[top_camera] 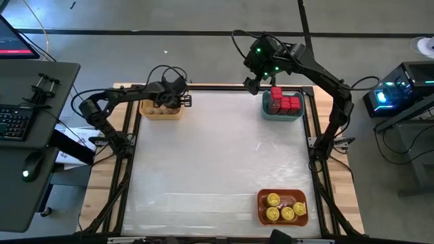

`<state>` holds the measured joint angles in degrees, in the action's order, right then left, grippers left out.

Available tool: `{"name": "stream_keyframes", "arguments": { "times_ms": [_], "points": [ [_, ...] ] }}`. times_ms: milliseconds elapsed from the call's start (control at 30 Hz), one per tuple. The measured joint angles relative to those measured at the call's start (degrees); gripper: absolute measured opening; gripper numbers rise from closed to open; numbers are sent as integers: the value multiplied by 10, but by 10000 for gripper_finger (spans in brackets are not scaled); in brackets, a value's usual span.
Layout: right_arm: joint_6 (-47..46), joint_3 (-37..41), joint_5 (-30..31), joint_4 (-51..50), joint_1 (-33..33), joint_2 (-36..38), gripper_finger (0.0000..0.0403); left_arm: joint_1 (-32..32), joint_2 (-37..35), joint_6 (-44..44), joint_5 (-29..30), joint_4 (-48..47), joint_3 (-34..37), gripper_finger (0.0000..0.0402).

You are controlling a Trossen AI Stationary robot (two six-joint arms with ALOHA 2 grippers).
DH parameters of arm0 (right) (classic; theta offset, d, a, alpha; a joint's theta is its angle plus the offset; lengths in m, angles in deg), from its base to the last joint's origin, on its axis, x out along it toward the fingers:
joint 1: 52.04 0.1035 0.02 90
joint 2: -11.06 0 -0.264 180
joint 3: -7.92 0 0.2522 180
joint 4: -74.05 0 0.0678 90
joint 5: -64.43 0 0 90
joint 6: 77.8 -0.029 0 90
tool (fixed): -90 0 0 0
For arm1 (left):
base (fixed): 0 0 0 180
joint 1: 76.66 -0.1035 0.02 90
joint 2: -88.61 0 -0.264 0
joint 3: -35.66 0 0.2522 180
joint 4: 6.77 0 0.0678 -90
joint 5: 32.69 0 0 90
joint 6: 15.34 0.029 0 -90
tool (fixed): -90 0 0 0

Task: Sort spices by type
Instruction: Adjust the brown seasoning bottles in the yellow bin

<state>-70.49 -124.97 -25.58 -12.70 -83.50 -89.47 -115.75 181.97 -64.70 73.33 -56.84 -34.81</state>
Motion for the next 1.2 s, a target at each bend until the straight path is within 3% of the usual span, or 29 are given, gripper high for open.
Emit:
{"name": "stream_keyframes", "arguments": {
  "times_ms": [233, 567, 767, 1200],
  "points": [
    [0, 0, 0, 0, 0, 0, 321, -6, -19, -1, 1, 0, 0, 0],
    [1, 0, 0, 1, 0, 0, 321, -41, -40, 25, 52, -46, 0, 0],
    [1, 0, 0, 12, 0, 0, 321, -41, -39, 11, 44, -30, 0, 0],
    [1, 0, 0, 11, 0, 0, 321, 13, -39, -65, 16, -34, 0, 0]
  ]
}}
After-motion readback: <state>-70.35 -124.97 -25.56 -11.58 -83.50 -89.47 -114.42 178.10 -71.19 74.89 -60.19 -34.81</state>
